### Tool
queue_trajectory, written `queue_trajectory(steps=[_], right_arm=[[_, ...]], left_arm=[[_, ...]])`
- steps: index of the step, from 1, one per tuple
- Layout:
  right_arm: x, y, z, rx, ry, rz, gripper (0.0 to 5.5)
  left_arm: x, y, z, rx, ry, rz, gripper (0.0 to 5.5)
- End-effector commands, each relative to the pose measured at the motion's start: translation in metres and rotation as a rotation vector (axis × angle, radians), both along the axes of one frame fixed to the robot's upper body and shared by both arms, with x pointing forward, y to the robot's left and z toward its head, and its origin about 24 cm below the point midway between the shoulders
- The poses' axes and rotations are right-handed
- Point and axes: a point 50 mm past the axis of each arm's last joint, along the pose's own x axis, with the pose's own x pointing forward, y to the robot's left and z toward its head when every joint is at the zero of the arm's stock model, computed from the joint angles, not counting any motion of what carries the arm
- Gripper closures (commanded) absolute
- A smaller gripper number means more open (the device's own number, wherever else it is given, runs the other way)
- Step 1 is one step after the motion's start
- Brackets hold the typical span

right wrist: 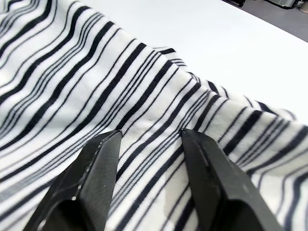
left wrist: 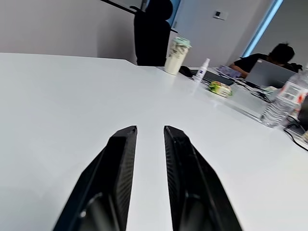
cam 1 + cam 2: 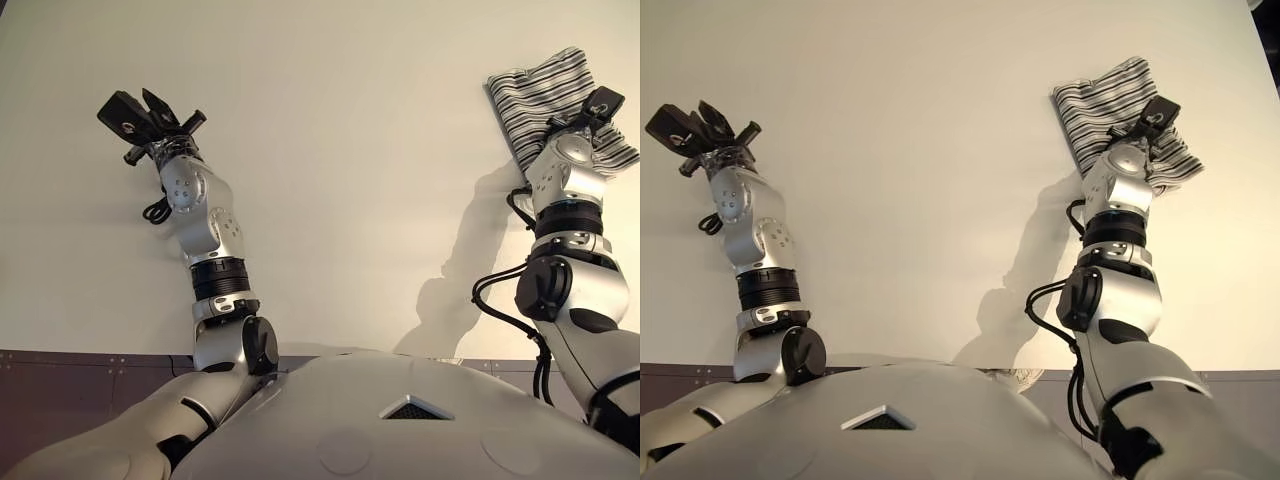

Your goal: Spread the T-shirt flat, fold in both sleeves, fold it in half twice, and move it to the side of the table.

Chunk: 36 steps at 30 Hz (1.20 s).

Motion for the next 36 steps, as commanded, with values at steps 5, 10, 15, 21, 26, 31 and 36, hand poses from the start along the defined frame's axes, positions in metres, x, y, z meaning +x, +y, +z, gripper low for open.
queue_trajectory(steps=[5,10,15,21,26,31,36], right_arm=[[0.033,0.045,0.049,-0.117,-0.267,0.240,3.23],[0.032,0.104,0.072,-0.197,-0.423,0.449,3.23],[0.018,0.183,0.094,-0.206,-0.575,0.761,3.23],[-0.008,0.213,0.086,-0.252,-0.630,0.816,3.23],[-0.005,0.210,0.087,-0.228,-0.628,0.745,3.18],[-0.007,0.203,0.077,-0.229,-0.600,0.702,3.18],[0.004,0.196,0.085,-0.221,-0.614,0.669,2.77]], left_arm=[[-0.003,-0.029,0.023,0.103,-0.062,-0.087,4.47],[0.028,-0.051,0.052,0.133,-0.126,-0.226,4.47],[0.043,-0.045,0.057,0.096,-0.107,-0.222,4.47],[0.050,-0.071,0.072,0.248,-0.139,-0.422,4.47],[0.043,-0.095,0.073,0.522,-0.144,-0.572,3.74],[0.032,-0.114,0.067,0.536,-0.135,-0.645,3.10],[0.040,-0.130,0.068,0.468,-0.147,-0.649,2.70]])
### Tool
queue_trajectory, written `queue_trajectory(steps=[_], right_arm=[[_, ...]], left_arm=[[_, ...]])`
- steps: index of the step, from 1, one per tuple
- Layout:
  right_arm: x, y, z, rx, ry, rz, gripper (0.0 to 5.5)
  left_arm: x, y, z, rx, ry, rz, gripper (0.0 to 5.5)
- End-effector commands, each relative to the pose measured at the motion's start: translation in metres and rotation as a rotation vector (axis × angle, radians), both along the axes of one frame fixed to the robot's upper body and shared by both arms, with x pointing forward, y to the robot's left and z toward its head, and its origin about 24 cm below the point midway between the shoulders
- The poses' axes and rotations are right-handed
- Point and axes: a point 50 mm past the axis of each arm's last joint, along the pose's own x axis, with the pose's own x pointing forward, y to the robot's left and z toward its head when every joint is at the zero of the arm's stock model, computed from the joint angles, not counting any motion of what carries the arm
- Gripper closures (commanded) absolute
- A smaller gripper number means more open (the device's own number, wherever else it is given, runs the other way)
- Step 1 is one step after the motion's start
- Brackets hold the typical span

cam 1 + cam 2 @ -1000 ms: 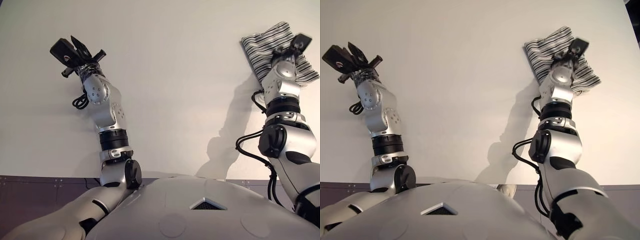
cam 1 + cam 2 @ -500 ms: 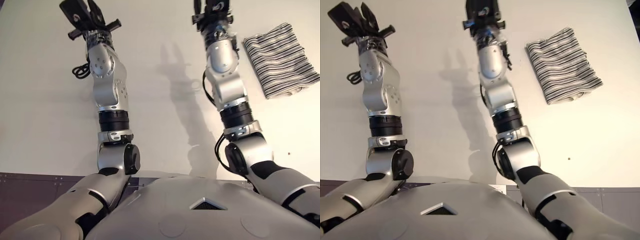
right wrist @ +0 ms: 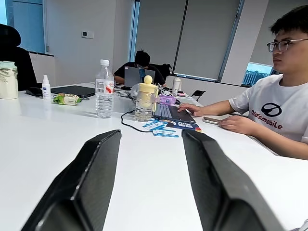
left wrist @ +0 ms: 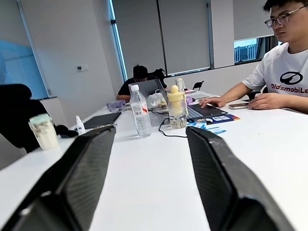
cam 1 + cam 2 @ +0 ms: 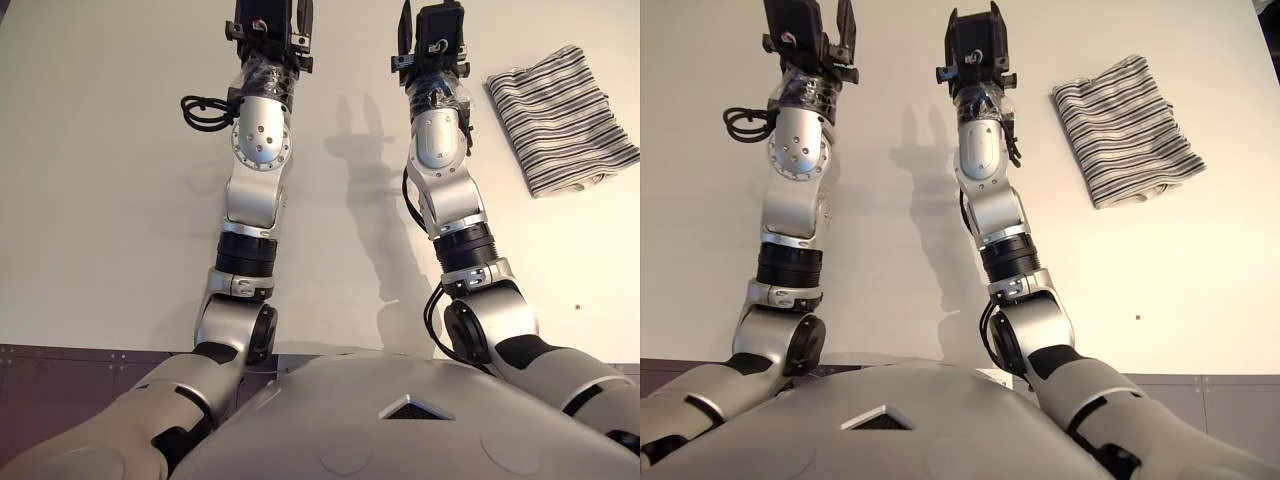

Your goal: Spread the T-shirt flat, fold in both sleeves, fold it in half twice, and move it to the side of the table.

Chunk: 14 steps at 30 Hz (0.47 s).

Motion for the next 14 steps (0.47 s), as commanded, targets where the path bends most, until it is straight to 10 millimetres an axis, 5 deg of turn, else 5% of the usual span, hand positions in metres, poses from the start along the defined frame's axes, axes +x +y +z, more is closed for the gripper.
queue_trajectory(steps=[1,9,14], right_arm=[[0.011,-0.007,0.013,0.044,-0.029,-0.061,2.59],[0.026,0.002,0.019,0.048,-0.035,-0.053,2.54],[0.033,0.025,0.035,0.031,-0.069,0.034,2.45]], left_arm=[[0.012,-0.015,0.010,-0.026,-0.023,-0.017,2.70],[0.029,-0.022,0.006,-0.158,0.017,0.060,2.70],[0.044,-0.015,0.014,-0.183,-0.003,0.146,2.70]])
